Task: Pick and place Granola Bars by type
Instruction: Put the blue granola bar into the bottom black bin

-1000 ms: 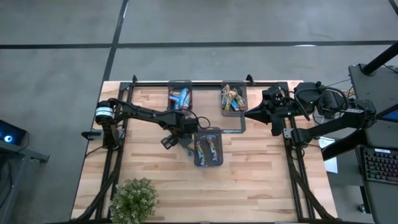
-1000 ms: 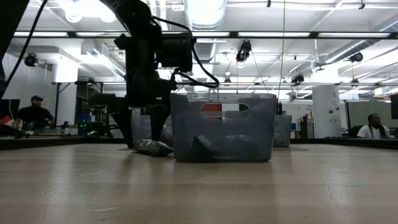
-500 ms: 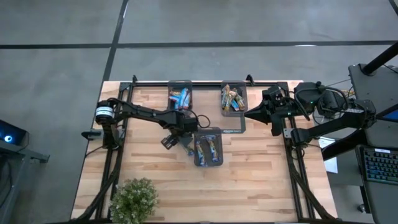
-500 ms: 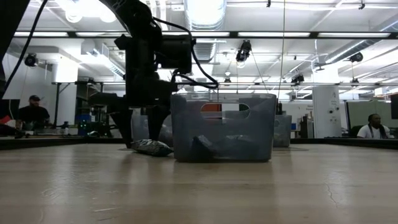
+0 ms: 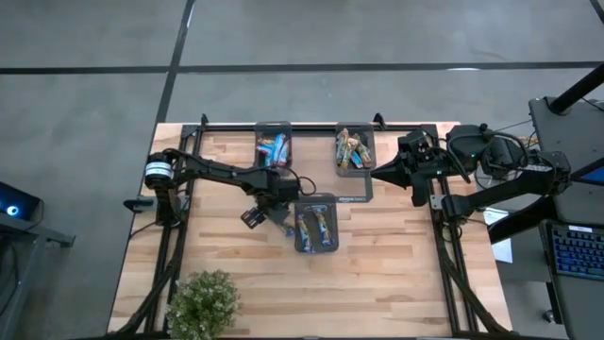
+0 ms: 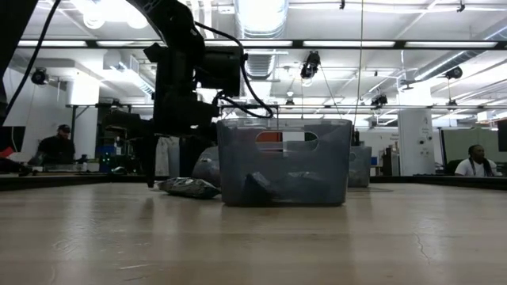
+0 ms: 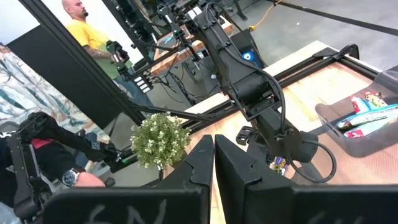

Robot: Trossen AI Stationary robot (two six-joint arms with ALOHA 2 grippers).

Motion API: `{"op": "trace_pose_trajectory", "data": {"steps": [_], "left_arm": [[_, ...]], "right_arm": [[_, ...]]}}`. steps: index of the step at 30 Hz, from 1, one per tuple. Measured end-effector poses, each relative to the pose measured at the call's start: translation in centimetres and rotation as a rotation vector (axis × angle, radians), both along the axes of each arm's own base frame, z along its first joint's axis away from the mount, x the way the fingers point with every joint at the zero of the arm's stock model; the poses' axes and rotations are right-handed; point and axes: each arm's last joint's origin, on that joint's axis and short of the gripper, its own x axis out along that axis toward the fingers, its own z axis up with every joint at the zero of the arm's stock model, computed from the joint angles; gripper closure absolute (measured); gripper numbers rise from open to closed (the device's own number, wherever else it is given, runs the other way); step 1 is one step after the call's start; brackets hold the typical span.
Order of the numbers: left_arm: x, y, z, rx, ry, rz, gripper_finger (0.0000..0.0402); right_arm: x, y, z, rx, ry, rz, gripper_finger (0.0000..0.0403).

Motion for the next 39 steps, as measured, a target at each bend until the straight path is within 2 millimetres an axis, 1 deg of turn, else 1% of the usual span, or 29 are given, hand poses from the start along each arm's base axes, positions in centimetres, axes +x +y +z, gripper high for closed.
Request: {"op": "trace_pose_trajectory", "data": {"steps": [8, 14, 20, 39], "left_arm": [[-0.67, -0.14, -0.02, -0.031, 0.069, 0.047, 0.0175], [-0.59, -0.29, -0.03, -0.031, 0.063, 0.063, 0.0175], [-0.17, -0.64, 0.00, -0.038, 0.027, 0.161, 0.0175], [-0.34, -0.80, -0.49, -0.012, 0.024, 0.210, 0.0177]], "right_arm": [[-0.01, 0.00, 0.00, 0.000, 0.000, 0.000, 0.0394], [-0.01, 0.00, 0.00, 0.000, 0.000, 0.000, 0.0394], [-0.01, 0.00, 0.00, -0.003, 0.000, 0.000, 0.0394], [-0.01, 0.00, 0.00, -0.004, -0.001, 0.000, 0.0394]]}}
